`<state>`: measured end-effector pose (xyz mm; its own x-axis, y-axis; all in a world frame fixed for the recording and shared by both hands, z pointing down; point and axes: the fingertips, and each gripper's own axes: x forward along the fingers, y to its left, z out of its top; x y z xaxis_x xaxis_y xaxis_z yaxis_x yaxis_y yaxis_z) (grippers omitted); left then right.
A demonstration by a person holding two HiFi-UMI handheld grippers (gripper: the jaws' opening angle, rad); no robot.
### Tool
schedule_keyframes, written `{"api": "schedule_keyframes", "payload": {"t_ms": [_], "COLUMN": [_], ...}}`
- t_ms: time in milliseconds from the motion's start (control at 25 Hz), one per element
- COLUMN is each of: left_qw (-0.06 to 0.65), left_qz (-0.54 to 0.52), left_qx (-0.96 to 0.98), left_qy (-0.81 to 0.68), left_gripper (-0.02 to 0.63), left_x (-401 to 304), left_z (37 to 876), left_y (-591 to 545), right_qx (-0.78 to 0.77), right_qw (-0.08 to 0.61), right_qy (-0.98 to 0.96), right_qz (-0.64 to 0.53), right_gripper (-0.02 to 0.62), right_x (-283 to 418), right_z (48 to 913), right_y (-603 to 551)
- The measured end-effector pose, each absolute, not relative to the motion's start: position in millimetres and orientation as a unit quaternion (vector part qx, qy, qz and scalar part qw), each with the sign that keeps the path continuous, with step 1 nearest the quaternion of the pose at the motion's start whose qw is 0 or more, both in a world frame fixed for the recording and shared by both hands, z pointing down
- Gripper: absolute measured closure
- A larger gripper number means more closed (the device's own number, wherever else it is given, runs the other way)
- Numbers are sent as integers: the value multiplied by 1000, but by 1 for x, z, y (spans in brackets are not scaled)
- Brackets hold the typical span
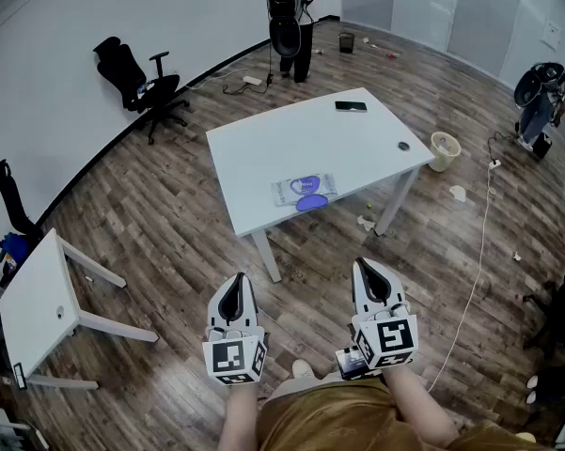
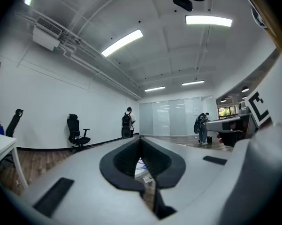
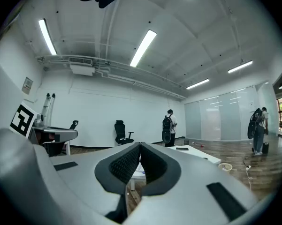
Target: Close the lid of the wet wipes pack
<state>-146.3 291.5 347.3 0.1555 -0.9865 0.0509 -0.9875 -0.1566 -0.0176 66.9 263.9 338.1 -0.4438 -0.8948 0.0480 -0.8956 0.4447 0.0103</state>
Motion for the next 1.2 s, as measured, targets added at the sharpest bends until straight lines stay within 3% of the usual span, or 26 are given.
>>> {"api": "schedule_keyframes", "payload": {"t_ms": [680,1200], "left_qw": [31,28], "left_qz": [37,48], "left_qx": [760,746], "left_qy": [-649,-664], "left_gripper": [612,612], "left_x": [-174,-168], "left_z": [367,367], "left_y": [284,227], "right_qx": [529,519], "right_qw": [47,36], "right_qy": [-847,-853], "right_qz": [15,29], "right_gripper": [586,586], "right_x": [44,52], "right_z": [351,357], "right_y": [263,196]}}
